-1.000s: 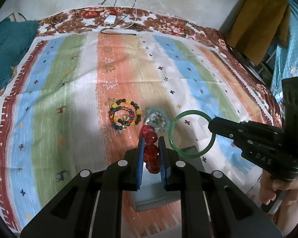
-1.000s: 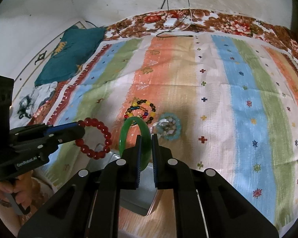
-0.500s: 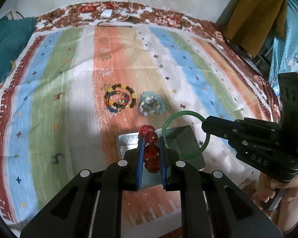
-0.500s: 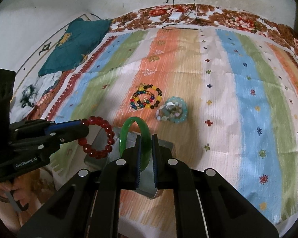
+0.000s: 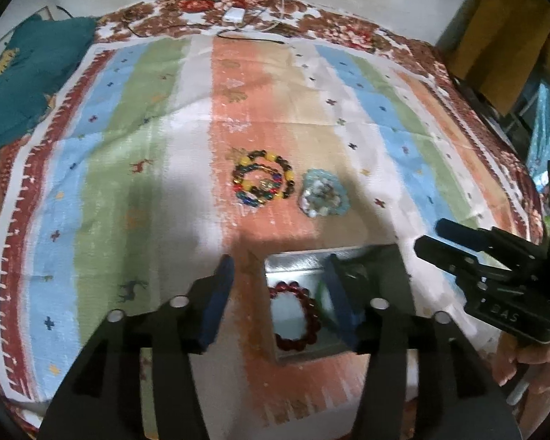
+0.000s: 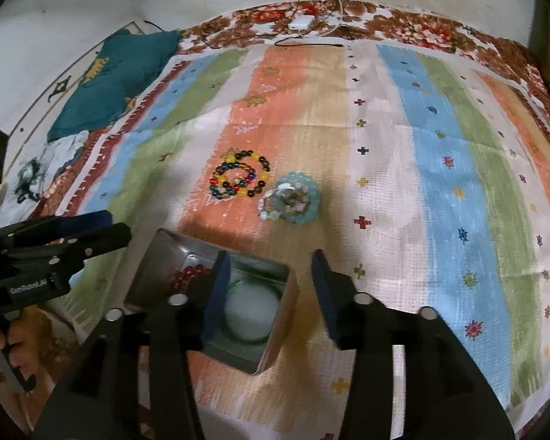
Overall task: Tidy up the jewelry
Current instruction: 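Open the left tool over the tin while the right tool drops the bangle in, then move both tools back and grasp the light-blue bead bracelet with the right tool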
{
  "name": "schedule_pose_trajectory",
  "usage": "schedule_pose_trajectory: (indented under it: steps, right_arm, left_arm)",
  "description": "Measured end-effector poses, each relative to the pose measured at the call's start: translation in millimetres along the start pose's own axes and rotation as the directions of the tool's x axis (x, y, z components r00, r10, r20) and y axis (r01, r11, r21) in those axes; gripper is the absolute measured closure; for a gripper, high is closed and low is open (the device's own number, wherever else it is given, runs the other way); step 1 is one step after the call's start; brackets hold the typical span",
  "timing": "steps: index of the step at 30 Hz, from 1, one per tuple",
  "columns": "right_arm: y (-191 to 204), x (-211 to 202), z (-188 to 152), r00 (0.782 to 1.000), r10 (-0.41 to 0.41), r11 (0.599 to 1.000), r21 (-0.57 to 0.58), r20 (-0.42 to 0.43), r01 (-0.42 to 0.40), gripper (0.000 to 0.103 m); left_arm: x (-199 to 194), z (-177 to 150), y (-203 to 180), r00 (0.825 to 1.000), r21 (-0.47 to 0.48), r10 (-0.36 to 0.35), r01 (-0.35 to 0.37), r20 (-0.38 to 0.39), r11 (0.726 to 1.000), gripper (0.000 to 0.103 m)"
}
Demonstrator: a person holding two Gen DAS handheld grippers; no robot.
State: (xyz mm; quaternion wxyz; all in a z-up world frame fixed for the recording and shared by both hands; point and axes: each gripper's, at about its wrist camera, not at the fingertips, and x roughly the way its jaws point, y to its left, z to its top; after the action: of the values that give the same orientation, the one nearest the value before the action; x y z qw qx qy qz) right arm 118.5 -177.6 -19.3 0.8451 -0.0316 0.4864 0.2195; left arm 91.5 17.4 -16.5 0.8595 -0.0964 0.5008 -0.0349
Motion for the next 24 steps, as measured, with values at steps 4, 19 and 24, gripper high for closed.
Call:
schedule_pose_trajectory:
  steps: [4,19,24]
  right_arm:
    - [-8,6,6,1.000,-0.029,0.999,0.037,-0.007,0.029,0.041]
    - [-22,38,28,0.994,-0.089,0.990,0.102,-0.065,0.096,0.036]
    - [-28,46,35,0.992,-0.100,0.988,0.108,-0.077,0.108,0.036]
  left_arm:
    - [4,7,2,1.000,-0.007,0.018,-0.018,0.004,1.000,0.039]
    - [34,33,21,0.995,-0.018,0.091,-0.091,-0.028,0.996,0.032]
    - [44,42,20,0.996,-0.008,0.082,-0.082,-0.037,0.997,0.032]
